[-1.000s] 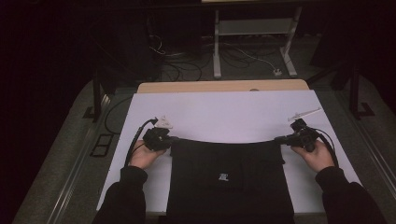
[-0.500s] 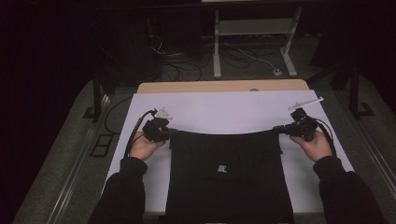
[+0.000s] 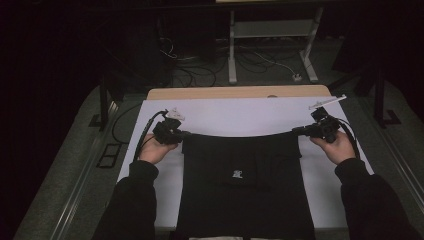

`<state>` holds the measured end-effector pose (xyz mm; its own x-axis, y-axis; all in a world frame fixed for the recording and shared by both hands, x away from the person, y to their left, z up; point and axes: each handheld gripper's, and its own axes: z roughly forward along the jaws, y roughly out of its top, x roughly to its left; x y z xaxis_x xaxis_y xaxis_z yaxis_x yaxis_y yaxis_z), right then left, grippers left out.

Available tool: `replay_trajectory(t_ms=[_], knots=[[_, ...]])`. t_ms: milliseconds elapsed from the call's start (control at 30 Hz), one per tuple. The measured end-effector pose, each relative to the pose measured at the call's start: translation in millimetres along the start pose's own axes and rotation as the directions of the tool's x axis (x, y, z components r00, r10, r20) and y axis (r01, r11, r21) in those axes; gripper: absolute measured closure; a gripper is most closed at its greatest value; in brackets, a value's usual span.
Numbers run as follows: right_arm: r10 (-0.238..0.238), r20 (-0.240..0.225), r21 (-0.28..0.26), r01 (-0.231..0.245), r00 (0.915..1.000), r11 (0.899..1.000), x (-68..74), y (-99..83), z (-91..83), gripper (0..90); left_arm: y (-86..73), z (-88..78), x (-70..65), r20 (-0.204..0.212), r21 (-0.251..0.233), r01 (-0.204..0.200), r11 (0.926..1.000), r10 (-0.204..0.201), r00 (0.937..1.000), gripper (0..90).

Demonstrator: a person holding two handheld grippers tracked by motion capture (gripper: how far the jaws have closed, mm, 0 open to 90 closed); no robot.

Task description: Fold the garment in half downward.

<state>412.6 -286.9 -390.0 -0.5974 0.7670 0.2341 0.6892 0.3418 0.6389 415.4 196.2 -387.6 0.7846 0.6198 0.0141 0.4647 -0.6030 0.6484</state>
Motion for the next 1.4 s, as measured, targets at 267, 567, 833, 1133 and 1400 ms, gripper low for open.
replay_trajectory(t_ms=[267, 567, 833, 1133, 1400], knots=[[0.001, 0.014, -0.010, -0.001, 0.9999, 1.000, -4.2, 9.1, -3.9, 87.5, 10.6, -3.1, 4.0, -0.014, -0.006, -0.012, 0.9999, 0.012, 0.9998, 86.1], [0.000, 0.028, -0.015, 0.000, 0.9996, 1.000, -6.5, 23.9, -8.9, 87.5, 27.1, -3.9, 9.0, -0.034, 0.019, -0.004, 0.9998, 0.005, 0.9994, 86.1], [0.042, 0.045, -0.021, -0.041, 0.9981, 0.999, -14.4, 39.9, -7.5, 87.5, 38.1, -6.0, 15.2, -0.057, 0.002, -0.004, 1.0000, 0.004, 0.9983, 86.0], [0.066, 0.071, -0.038, -0.063, 0.9953, 0.997, -17.6, 55.7, -8.1, 87.4, 53.7, -9.3, 26.8, -0.090, -0.016, 0.022, 0.9996, -0.023, 0.9956, 86.0], [0.052, 0.101, -0.035, -0.048, 0.9936, 0.998, -20.1, 66.9, -5.6, 87.3, 59.8, -4.7, 37.5, -0.100, -0.015, 0.033, 0.9994, -0.034, 0.9944, 86.0]])
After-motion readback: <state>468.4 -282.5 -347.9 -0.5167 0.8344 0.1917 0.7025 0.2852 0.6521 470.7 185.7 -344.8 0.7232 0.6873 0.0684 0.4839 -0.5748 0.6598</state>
